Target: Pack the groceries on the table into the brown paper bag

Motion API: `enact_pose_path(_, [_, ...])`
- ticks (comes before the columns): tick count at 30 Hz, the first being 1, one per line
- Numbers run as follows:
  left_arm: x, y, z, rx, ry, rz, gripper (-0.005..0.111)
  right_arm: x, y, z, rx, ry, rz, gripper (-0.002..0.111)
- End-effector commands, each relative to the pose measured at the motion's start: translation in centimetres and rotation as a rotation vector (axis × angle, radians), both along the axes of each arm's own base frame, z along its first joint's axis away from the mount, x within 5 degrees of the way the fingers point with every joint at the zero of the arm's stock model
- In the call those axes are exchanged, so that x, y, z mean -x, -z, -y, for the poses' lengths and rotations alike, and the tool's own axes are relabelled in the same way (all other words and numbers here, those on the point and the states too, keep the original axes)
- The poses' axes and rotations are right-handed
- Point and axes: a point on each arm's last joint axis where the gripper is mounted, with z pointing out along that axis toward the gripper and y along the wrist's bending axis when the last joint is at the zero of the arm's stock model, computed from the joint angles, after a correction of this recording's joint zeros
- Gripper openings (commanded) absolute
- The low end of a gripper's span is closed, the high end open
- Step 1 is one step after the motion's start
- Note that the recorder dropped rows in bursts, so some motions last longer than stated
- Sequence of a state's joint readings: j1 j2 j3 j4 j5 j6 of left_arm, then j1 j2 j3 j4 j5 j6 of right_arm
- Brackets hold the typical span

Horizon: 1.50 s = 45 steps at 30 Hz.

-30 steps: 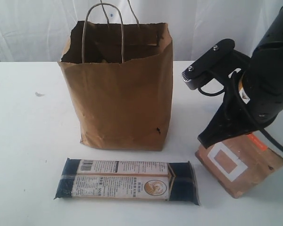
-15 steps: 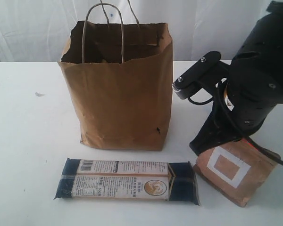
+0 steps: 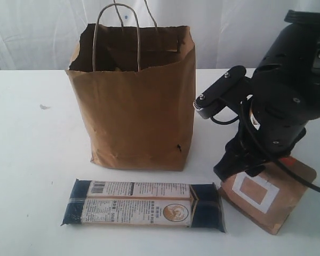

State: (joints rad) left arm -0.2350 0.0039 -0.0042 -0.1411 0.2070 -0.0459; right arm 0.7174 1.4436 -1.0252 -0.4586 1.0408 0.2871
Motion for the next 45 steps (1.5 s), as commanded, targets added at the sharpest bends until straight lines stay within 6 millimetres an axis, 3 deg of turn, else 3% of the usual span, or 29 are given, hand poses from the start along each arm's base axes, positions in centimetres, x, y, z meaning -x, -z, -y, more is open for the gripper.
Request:
enact_pose_path(1, [0.0, 0.1, 0.0, 0.006, -0.002, -0.002, 0.000, 0.4, 0.0, 0.3, 0.018, -0.006, -0.034, 0.067])
enact_pose_path(4, [0.0, 0.1, 0.0, 0.006, -0.002, -0.002, 0.000, 0.4, 0.0, 0.3, 0.021, -0.019, -0.034, 0.076])
enact_pose_path(8, [0.0, 0.1, 0.0, 0.006, -0.002, -0.002, 0.000, 0.3, 0.8, 0.2, 0.033, -0.027, -0.054, 0.076])
enact_pose_path(15, [0.0, 0.1, 0.0, 0.006, -0.002, -0.002, 0.000, 0.6, 4.8, 0.2, 0.063, -0.060, -0.119, 0.076])
enact_pose_path(26, [0.0, 0.1, 0.0, 0.006, -0.002, -0.002, 0.000, 0.2, 6.7, 1.9, 0.032, -0.016, -0.134, 0.075])
enact_pose_path(29, [0.0, 0.1, 0.0, 0.006, -0.002, -0.002, 0.000, 0.1, 7.2, 1.9, 0.034, -0.018, -0.142, 0.067])
enact_pose_path(36, [0.0, 0.1, 0.0, 0.006, -0.002, -0.002, 0.000, -0.3, 8.6, 1.6, 0.040, 0.001, -0.167, 0.018])
enact_pose_path(39, [0.0, 0.1, 0.0, 0.006, -0.002, -0.002, 0.000, -0.5, 8.3, 1.3, 0.004, -0.008, -0.137, 0.003])
enact_pose_path(42, [0.0, 0.1, 0.0, 0.006, -0.002, -0.002, 0.000, -0.3, 7.2, 1.4, -0.021, -0.008, -0.103, 0.000])
enact_pose_path(45, [0.0, 0.1, 0.0, 0.006, -0.002, -0.002, 0.000, 0.0, 4.8, 1.8, -0.050, 0.000, -0.046, 0.000])
